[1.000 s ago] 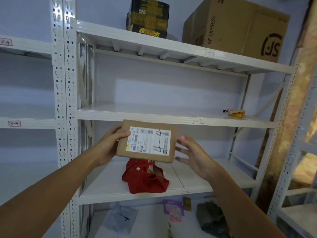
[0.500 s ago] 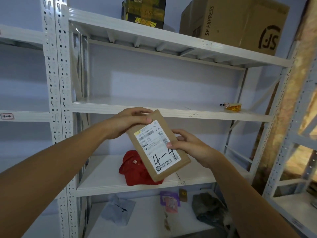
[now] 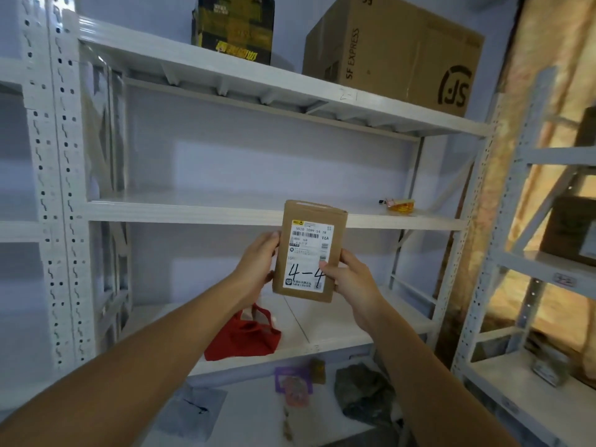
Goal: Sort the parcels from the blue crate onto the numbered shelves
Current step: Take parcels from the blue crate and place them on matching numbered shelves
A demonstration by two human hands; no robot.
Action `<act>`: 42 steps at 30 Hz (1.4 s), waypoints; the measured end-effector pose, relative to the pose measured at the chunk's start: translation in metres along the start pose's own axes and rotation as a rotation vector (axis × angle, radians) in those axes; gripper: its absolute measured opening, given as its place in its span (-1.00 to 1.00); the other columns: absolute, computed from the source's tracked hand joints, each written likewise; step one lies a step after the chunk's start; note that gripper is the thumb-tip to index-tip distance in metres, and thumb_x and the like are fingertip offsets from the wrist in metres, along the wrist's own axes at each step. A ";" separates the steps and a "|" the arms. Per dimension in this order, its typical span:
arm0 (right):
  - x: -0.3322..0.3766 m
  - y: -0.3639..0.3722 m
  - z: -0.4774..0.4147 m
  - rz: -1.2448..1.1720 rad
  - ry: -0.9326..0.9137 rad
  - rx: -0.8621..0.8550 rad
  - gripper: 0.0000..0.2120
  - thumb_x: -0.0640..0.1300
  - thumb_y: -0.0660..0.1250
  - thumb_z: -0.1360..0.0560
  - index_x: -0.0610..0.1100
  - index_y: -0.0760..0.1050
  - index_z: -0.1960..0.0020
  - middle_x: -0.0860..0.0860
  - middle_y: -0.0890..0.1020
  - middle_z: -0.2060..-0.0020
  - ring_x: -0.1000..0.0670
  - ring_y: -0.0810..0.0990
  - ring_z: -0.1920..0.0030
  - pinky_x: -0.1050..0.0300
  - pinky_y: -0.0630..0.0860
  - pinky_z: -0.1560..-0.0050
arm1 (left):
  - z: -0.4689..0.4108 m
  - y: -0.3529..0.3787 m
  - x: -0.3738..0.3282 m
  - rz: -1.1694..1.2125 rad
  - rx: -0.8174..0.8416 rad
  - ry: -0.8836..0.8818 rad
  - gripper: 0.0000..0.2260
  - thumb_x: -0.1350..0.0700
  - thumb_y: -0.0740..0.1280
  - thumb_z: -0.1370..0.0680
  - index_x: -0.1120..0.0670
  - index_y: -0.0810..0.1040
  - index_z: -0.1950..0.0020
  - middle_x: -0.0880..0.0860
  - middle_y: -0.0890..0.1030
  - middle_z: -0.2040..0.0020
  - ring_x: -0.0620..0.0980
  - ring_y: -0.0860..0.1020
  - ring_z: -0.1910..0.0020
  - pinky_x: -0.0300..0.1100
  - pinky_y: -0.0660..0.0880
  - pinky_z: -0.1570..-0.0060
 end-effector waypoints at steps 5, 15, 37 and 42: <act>-0.006 -0.023 0.008 -0.073 0.072 -0.068 -0.65 -0.27 0.28 -0.64 0.01 0.45 -0.37 0.03 0.67 -0.20 0.00 0.68 -0.13 -0.08 0.65 -0.16 | -0.001 0.049 0.003 -0.161 -0.027 0.065 -0.68 -0.10 0.07 -0.70 -0.11 0.62 -0.10 -0.08 0.72 0.02 -0.09 0.67 -0.02 -0.12 0.55 0.01; 0.003 -0.049 0.008 0.014 0.097 -0.101 -0.47 -0.41 0.25 -0.52 0.02 0.34 -0.38 0.05 0.62 -0.11 0.12 0.60 0.01 0.24 0.50 0.21 | 0.001 0.096 0.026 0.125 -0.050 -0.082 -0.61 -0.09 0.00 -0.70 -0.07 0.62 0.00 -0.14 0.73 0.25 -0.15 0.70 0.23 -0.10 0.53 0.14; -0.034 -0.221 0.204 0.222 0.299 -0.699 -0.68 -0.17 0.39 -0.43 0.04 0.54 -0.17 0.04 0.71 -0.06 -0.04 0.68 -0.12 -0.15 0.62 -0.22 | 0.110 0.303 0.078 0.005 0.770 -0.131 -0.42 0.43 0.26 -0.51 -0.10 0.33 -0.39 -0.03 0.60 -0.10 0.06 0.60 -0.12 -0.10 0.58 0.09; -0.029 -0.318 0.342 0.242 0.351 -0.944 -0.70 -0.24 0.39 -0.47 0.00 0.54 -0.17 0.01 0.72 -0.11 -0.04 0.71 -0.10 -0.12 0.63 -0.22 | 0.226 0.423 0.077 0.043 0.996 -0.114 -0.40 0.49 0.24 -0.46 0.06 0.34 -0.44 0.15 0.63 -0.17 0.10 0.63 -0.05 0.03 0.64 0.03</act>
Point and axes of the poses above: each hand's wrist, its own z-axis away from the middle knuckle, its own y-axis out of the palm, x = y × z, the point moved 2 cm from there along -z, towards the middle knuckle
